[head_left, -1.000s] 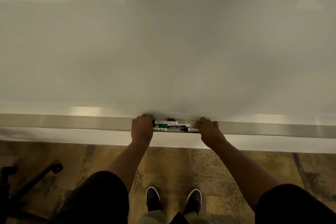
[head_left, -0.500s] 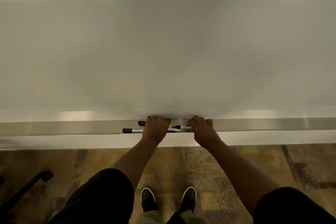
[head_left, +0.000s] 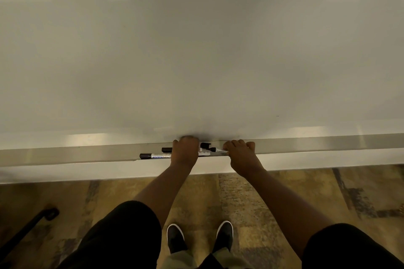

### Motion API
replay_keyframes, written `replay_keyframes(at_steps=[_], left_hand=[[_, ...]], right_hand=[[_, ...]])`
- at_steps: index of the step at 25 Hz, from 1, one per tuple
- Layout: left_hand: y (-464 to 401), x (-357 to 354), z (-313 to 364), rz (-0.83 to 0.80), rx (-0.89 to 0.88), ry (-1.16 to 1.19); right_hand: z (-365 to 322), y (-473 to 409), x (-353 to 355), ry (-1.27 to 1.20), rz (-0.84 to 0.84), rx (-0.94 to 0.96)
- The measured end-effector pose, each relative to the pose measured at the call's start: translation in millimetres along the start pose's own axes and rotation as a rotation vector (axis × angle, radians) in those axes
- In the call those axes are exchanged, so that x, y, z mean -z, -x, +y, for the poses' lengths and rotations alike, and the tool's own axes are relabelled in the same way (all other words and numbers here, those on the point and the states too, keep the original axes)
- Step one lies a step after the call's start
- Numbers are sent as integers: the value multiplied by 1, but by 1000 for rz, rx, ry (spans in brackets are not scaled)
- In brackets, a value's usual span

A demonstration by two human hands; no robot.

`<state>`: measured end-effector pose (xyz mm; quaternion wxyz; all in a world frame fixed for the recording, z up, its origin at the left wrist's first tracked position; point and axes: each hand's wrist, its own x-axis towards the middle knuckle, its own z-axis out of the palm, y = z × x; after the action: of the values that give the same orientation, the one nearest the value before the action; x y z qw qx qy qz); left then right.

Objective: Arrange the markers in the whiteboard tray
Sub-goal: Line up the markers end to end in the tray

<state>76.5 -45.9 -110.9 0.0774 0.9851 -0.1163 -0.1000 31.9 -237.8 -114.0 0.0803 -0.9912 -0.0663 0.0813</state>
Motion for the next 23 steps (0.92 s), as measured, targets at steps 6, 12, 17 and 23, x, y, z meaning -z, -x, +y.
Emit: replay_keyframes(at_steps=[6, 12, 17, 23], left_hand=[[3, -1, 14, 65, -83, 0], [-3, -7, 31, 52, -170, -126], [-3, -7, 28, 53, -192, -128], [5, -6, 17, 54, -181, 155]], right_hand=[[4, 3, -1, 48, 40, -92], [12, 7, -4, 79, 30, -133], [14, 7, -5, 56, 45, -130], [10, 4, -2, -7, 83, -82]])
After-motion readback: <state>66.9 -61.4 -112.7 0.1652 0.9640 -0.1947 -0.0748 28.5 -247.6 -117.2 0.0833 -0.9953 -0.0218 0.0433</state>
